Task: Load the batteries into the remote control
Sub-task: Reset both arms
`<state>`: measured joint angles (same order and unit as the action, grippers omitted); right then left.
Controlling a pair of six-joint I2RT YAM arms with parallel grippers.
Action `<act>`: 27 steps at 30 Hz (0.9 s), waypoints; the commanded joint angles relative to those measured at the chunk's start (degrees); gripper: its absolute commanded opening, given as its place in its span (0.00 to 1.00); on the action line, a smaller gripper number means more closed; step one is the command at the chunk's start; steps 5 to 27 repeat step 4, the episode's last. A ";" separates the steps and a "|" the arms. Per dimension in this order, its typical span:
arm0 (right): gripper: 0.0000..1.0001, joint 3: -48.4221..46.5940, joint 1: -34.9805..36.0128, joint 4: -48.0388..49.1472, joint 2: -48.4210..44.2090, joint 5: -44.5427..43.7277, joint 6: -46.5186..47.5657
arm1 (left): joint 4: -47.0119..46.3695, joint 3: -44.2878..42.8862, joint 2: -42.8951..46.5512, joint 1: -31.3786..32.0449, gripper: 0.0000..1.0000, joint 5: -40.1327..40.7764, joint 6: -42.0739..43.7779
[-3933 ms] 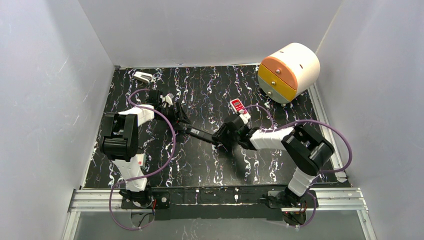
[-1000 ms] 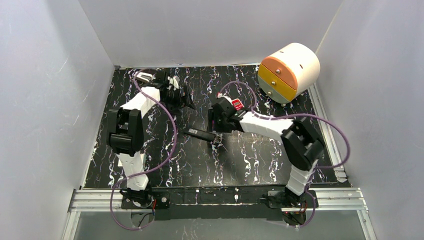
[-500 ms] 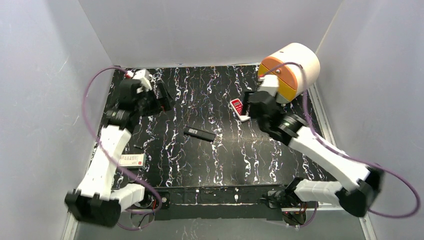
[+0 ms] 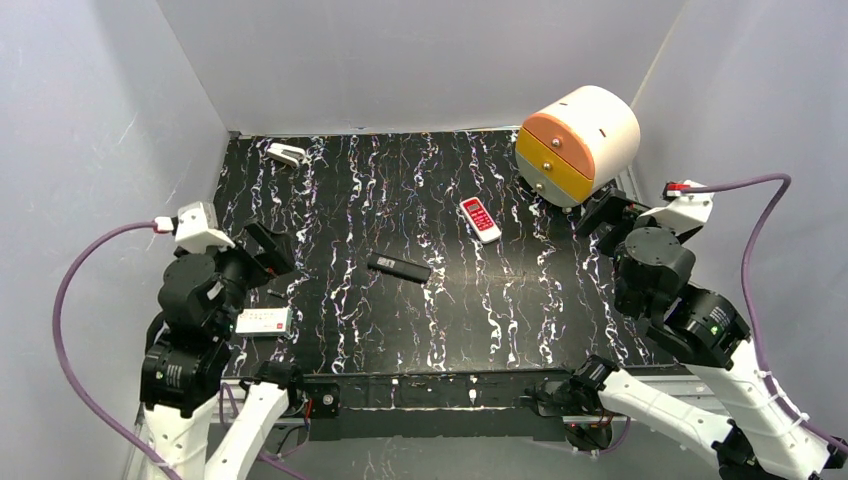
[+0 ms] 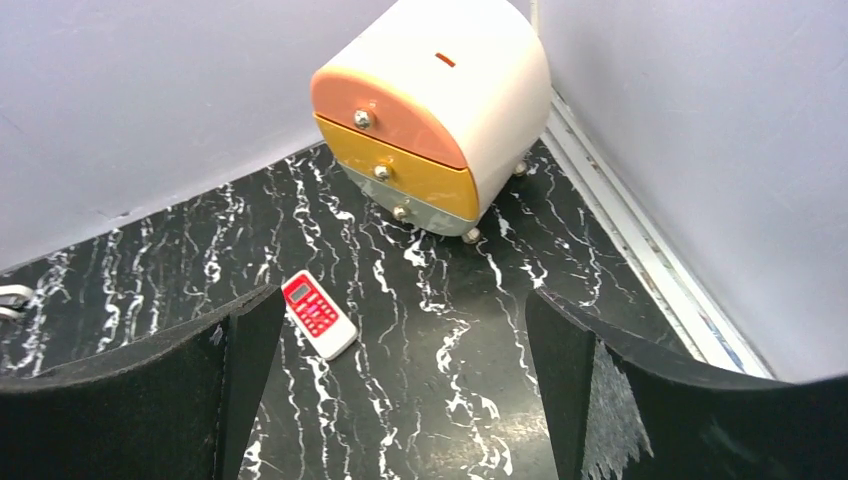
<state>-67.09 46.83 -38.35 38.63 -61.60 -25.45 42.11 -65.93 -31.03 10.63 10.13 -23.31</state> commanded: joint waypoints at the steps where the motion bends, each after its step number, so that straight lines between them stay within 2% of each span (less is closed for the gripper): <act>1: 0.99 -2.81 -0.07 -3.26 0.57 -2.98 0.57 | 6.27 -2.32 0.27 0.16 0.98 5.22 1.82; 27: 0.99 -3.04 -0.07 -3.40 0.28 -2.47 0.47 | 6.92 -2.75 0.25 0.18 0.99 5.02 1.87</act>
